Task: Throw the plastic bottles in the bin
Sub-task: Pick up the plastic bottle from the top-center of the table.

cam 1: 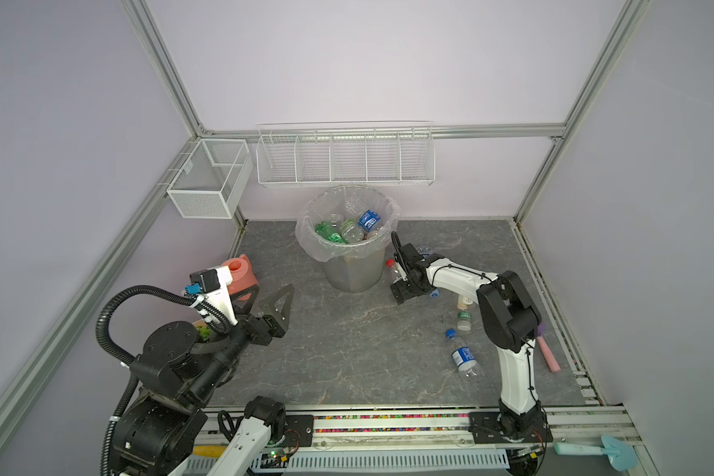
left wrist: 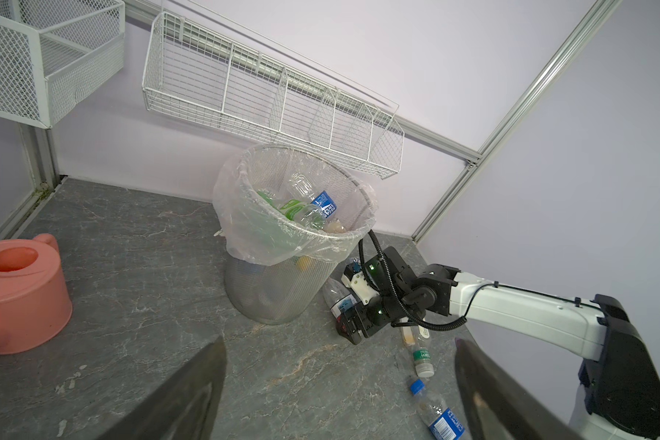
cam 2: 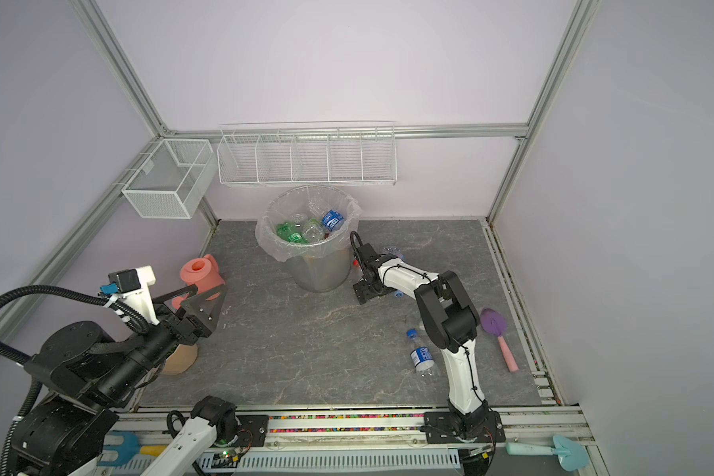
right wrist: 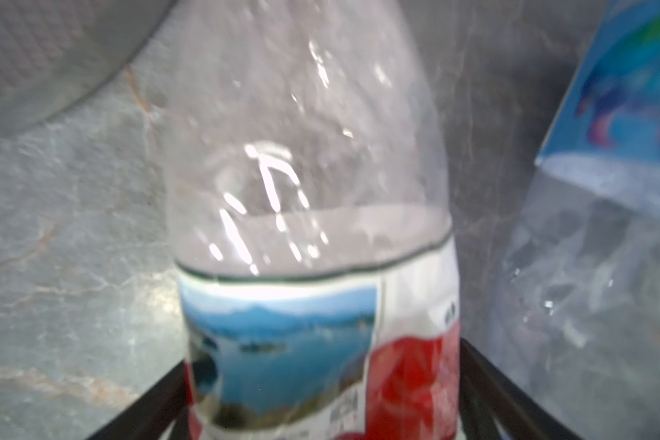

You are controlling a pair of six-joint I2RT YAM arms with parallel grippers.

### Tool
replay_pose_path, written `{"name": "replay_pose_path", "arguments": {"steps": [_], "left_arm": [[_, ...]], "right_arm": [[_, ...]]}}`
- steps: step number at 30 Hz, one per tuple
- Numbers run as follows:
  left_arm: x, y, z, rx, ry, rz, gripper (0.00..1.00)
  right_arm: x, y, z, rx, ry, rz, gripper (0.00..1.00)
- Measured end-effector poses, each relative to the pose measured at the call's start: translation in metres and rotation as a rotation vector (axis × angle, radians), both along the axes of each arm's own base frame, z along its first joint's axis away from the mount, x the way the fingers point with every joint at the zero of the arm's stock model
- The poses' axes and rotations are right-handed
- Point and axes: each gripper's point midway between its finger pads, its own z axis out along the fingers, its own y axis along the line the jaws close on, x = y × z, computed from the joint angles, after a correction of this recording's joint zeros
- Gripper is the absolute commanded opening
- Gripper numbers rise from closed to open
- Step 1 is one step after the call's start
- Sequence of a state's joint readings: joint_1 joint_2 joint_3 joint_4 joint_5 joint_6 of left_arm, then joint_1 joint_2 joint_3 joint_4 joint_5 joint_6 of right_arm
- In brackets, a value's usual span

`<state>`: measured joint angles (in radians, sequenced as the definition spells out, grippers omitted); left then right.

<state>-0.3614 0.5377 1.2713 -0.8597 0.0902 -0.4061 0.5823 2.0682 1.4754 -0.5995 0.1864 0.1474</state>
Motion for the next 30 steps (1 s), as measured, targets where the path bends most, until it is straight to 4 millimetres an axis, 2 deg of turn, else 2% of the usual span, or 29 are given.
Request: {"name": "replay_pose_path", "arguments": {"steps": [2,7,10,15,18,21,25,30], "left_arm": [[0.0,0.0,0.0,0.0,-0.001,0.001,0.93],[0.0,0.001,-0.001,0.002,0.003,0.004,0.93],[0.0,0.002,-0.001,0.003,0.004,0.008,0.93],[-0.001,0.003,-0.003,0.01,0.009,0.013,0.93],[-0.001,0.003,-0.004,0.015,0.011,0.014,0.93],[-0.001,0.003,-0.005,0.018,0.01,0.014,0.93],[-0.002,0.004,-0.004,0.021,0.005,0.013,0.93],[-0.002,0.004,-0.005,0.023,0.004,0.013,0.93]], "right_arm": [[-0.004,-0.002,0.001,0.001,0.005,-0.003,0.88],[-0.007,-0.002,0.011,0.022,-0.007,-0.009,0.67],[-0.006,0.0,0.019,0.038,-0.019,-0.007,0.59],[-0.007,0.001,0.026,0.05,-0.03,-0.005,0.57],[-0.013,-0.002,0.028,0.055,-0.03,-0.012,0.57],[-0.023,-0.004,0.04,0.069,-0.042,-0.018,0.57],[-0.039,-0.007,0.084,0.122,-0.111,-0.026,0.57],[-0.054,-0.019,0.171,0.22,-0.286,-0.043,0.57]]}}
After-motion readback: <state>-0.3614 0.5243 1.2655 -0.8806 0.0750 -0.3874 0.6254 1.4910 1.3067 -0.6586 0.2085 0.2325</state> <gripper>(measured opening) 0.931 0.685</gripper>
